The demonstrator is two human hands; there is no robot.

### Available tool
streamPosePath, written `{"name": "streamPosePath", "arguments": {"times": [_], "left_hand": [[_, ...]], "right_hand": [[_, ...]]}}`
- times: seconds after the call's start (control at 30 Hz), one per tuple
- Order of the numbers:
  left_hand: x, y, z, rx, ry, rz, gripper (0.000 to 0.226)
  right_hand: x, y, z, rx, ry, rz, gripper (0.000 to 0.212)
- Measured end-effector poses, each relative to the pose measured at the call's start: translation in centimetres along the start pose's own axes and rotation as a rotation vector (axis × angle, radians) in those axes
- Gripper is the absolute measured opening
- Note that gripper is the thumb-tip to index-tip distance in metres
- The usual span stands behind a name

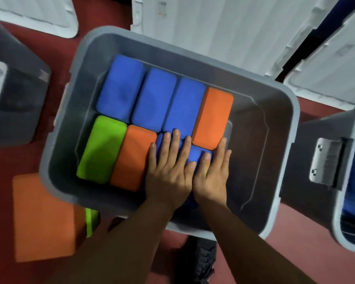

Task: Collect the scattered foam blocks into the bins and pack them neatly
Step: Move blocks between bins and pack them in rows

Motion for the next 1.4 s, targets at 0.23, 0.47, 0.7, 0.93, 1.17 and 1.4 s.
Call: {"name": "streamPosePath", "arguments": {"times": [0.23, 0.47, 0.7, 0.93, 1.17, 1.4], "left_hand": [[0.8, 9.0, -8.8, -0.273, 0.154, 0.167, 0.056], [-7.3, 14.6, -24.6, -0.143, 0.536, 0.153, 0.058], [-15.9, 14.1, -32.0, -0.18, 0.765, -0.043, 0.07], [-18.1, 5.0, -33.7, -0.256, 0.873, -0.209, 0.073], [-19.6, 1.7, -34.4, -0.381, 0.96, -0.204, 0.072], [-19.0, 13.0, -33.9, -0.409, 0.707, -0.1, 0.083]], "right_hand": [[-3.3, -2.3, -10.4, -0.053, 0.276, 0.18, 0.061], [-11.6, -12.5, -22.3, 0.039, 0.697, -0.016, 0.052], [-20.7, -19.0, -21.0, 0.101, 0.733, -0.305, 0.054], [-20.9, -24.7, -9.8, 0.013, 0.386, -0.513, 0.061], [-23.6, -27.5, -7.9, 0.213, 0.216, -0.576, 0.057], [-26.9, -21.8, -14.9, 0.499, 0.256, -0.367, 0.052]]}}
Point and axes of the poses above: each hand's wrist, its own x-axis towards the middle knuckle, its own y-axis out of the back of the hand, z = x × y, the point moved 4 cm from there along x, towards the middle knuckle, and after that the axes turned 7 degrees about y, right-handed, at the moved point
